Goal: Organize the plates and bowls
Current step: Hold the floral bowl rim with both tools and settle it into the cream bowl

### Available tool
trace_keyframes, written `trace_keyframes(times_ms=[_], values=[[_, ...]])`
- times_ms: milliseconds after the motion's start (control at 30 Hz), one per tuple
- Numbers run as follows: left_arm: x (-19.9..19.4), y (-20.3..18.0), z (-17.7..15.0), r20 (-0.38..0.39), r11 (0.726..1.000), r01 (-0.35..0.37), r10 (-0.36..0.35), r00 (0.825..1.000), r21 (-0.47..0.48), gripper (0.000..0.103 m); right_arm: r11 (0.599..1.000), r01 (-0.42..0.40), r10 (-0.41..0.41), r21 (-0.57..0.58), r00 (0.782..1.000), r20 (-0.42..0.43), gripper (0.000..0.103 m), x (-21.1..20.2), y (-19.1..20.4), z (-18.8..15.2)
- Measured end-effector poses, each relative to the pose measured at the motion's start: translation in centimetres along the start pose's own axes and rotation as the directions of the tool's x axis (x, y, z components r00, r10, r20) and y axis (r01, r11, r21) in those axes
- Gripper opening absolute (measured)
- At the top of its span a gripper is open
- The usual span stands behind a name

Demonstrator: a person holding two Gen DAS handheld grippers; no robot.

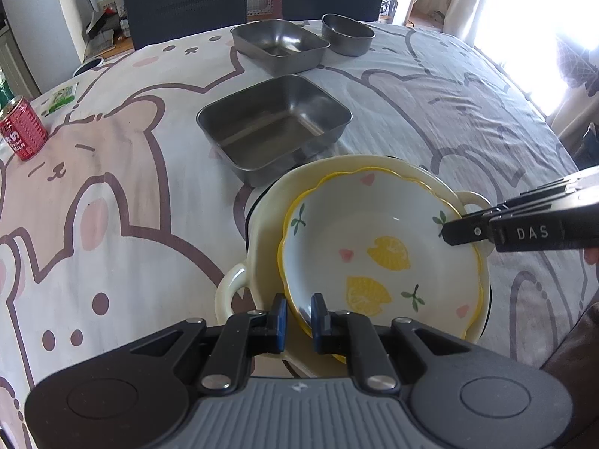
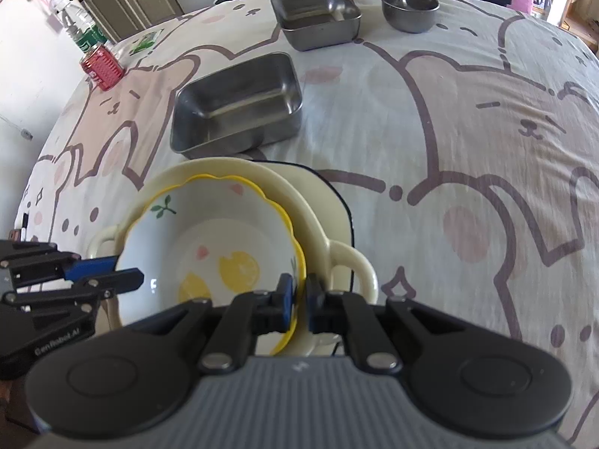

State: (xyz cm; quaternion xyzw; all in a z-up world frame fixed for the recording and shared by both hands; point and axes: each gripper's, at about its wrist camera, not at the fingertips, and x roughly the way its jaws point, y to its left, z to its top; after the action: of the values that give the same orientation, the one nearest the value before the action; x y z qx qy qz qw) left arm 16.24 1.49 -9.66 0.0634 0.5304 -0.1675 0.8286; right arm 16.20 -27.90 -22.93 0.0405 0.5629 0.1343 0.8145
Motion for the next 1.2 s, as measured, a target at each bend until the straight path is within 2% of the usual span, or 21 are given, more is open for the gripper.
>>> trace_keyframes(times_ms=[333, 867, 1200], values=[[-0.13, 0.16, 0.05, -0.005, 1.000, 0.005, -0.005, 1.000, -0.028, 0.015, 1.000, 0.006, -0.006, -0.029, 1.000, 0.003, 0.009, -0.11, 0.26, -0.26], [0.20, -0.56, 0.10, 0.003, 1.000, 0.013, -0.013, 1.000, 0.003, 0.016, 0.999, 0.034, -0.033, -0.027, 0.999, 0.018, 0.007, -0.59, -0.21, -0.69], [0.17, -0.32, 0.20, 0.000, 1.000, 0.019, -0.019, 1.000, -0.020, 0.016, 0.999, 0.031, -0.030, -0.035, 0.999, 0.013, 0.007, -0.58, -0.15, -0.74]])
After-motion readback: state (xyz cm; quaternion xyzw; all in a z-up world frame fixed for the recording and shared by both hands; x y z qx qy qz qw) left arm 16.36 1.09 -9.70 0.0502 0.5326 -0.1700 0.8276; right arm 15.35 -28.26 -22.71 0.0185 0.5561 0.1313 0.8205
